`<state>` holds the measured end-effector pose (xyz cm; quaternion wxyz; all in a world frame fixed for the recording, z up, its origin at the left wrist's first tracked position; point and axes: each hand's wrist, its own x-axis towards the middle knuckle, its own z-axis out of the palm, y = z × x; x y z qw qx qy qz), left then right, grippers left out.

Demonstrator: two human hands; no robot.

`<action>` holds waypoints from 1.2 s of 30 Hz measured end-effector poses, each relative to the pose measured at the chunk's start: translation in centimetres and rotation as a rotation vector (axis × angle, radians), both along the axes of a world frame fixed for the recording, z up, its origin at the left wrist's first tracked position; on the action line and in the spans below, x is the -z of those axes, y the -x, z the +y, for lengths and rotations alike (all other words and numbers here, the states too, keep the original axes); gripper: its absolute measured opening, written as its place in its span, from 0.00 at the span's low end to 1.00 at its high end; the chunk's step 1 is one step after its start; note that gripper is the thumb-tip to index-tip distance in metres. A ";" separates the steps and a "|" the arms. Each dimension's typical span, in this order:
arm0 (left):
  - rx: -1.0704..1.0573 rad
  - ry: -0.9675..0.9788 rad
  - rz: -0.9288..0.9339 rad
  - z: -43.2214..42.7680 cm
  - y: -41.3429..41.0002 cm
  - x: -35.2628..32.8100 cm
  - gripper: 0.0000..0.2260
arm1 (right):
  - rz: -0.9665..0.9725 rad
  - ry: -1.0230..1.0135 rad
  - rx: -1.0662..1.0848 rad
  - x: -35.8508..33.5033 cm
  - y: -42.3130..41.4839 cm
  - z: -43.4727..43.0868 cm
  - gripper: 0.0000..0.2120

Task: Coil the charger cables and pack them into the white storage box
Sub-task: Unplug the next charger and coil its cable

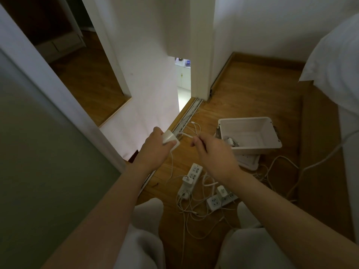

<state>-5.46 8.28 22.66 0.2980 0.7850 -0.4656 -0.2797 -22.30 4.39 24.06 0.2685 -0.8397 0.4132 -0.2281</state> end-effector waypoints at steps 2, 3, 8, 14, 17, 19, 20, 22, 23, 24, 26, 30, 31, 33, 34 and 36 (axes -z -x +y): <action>-0.159 0.051 0.200 -0.3 0.2 -0.5 0.15 | 0.008 -0.027 -0.091 0.2 -0.3 0.8 0.13; -0.231 0.074 0.305 -0.3 0.3 -0.8 0.16 | 0.023 -0.044 -0.141 0.4 -0.5 1.2 0.13; -0.414 0.240 0.948 -0.3 0.8 -2.2 0.11 | 0.093 -0.138 -0.320 1.6 -1.5 2.7 0.12; -0.421 0.375 1.535 0.0 1.5 -3.8 0.09 | 0.066 -0.253 -0.389 3.7 -1.9 1.6 0.11; -0.276 0.352 1.483 0.3 1.2 -4.0 0.12 | 0.118 -0.330 -0.407 4.0 -1.5 0.2 0.12; -0.130 0.328 1.354 0.5 0.8 -4.0 0.16 | 0.163 -0.315 -0.423 4.2 -1.0 -0.8 0.12; -0.059 0.307 1.273 0.6 0.6 -3.8 0.16 | 0.172 -0.296 -0.417 4.1 -0.7 -1.3 0.13; 0.080 0.234 1.093 0.9 0.1 -3.6 0.16 | 0.184 -0.249 -0.389 3.6 -0.1 -2.0 0.14; 0.143 0.185 1.009 1.1 -0.2 -3.3 0.16 | 0.189 -0.231 -0.388 3.3 0.2 -2.3 0.13; 0.195 0.133 0.934 1.2 -0.6 -3.1 0.16 | 0.200 -0.228 -0.392 2.9 0.5 -2.5 0.13; 0.258 0.041 0.785 1.4 -1.3 -2.5 0.14 | 0.188 -0.301 -0.407 2.4 0.8 -2.9 0.12; 0.273 -0.084 0.504 1.6 -2.2 -1.6 0.16 | 0.128 -0.629 -0.389 1.8 1.6 -3.7 0.13; 0.280 -0.099 0.473 1.7 -2.2 -1.5 0.16 | 0.077 -0.735 -0.377 1.8 1.9 -3.9 0.13; 0.306 -0.117 0.449 1.8 -2.1 -1.6 0.15 | -0.027 -0.919 -0.343 1.7 2.3 -4.3 0.13; 0.325 -0.118 0.437 1.8 -2.0 -1.6 0.15 | -0.069 -0.990 -0.313 1.7 2.4 -4.5 0.13; 0.382 -0.102 0.392 1.7 -1.8 -1.7 0.15 | -0.137 -1.095 -0.239 1.7 2.5 -4.8 0.13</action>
